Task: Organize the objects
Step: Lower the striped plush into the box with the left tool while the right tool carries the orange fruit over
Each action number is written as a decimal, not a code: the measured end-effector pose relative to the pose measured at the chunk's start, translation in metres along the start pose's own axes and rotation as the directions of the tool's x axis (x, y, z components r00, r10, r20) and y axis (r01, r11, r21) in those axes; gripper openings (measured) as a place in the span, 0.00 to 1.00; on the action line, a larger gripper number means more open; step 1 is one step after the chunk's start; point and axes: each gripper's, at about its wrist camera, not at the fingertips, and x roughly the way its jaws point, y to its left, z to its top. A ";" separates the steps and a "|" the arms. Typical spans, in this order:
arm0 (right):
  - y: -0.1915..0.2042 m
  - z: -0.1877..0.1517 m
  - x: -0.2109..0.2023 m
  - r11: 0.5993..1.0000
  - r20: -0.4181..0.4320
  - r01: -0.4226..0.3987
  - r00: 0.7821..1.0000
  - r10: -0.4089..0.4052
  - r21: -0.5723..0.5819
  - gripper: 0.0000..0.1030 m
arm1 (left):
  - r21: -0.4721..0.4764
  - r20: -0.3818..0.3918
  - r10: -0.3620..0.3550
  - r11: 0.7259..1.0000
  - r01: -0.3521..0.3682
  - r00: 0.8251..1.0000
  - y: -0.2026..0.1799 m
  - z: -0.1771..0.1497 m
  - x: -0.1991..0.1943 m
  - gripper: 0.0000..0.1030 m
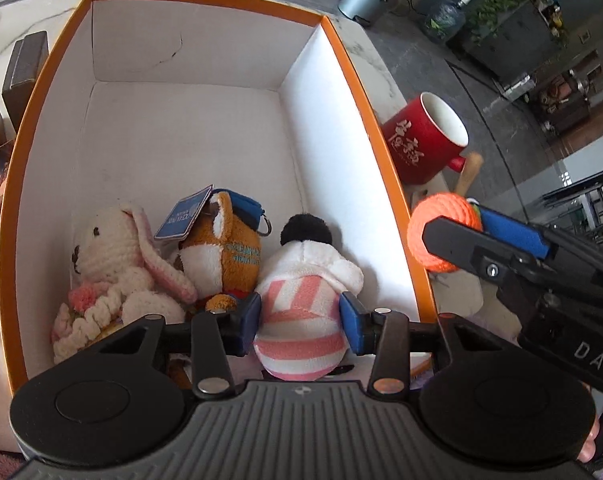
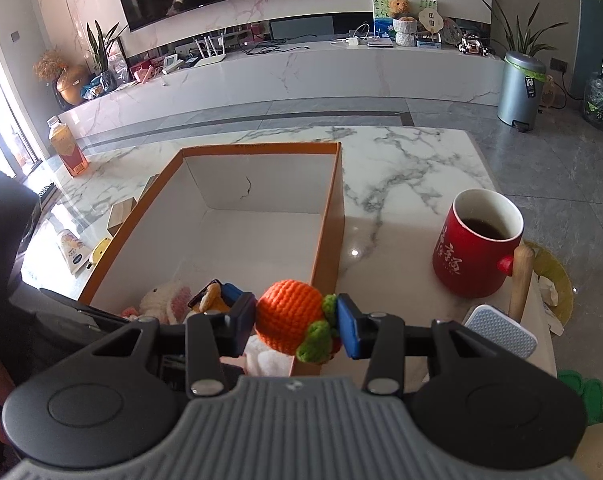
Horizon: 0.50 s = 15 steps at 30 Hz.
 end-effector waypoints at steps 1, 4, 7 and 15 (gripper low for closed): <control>0.000 0.000 0.000 1.000 0.001 0.000 1.000 0.000 0.001 0.45 | -0.010 0.018 0.002 1.000 -0.002 1.000 0.000 0.001 0.000 0.47; 0.000 0.001 0.000 1.000 0.001 0.000 1.000 0.000 0.001 0.45 | 0.030 0.102 0.040 0.999 -0.043 0.994 -0.010 0.004 -0.003 0.46; 0.000 0.001 0.001 1.000 0.000 0.004 1.000 -0.004 -0.001 0.45 | 0.065 0.179 0.070 0.994 -0.082 0.981 -0.017 0.006 -0.005 0.46; 0.001 0.003 0.002 1.000 -0.003 0.006 1.000 -0.006 -0.010 0.45 | 0.164 0.074 0.096 0.981 -0.107 0.993 -0.023 -0.001 0.001 0.47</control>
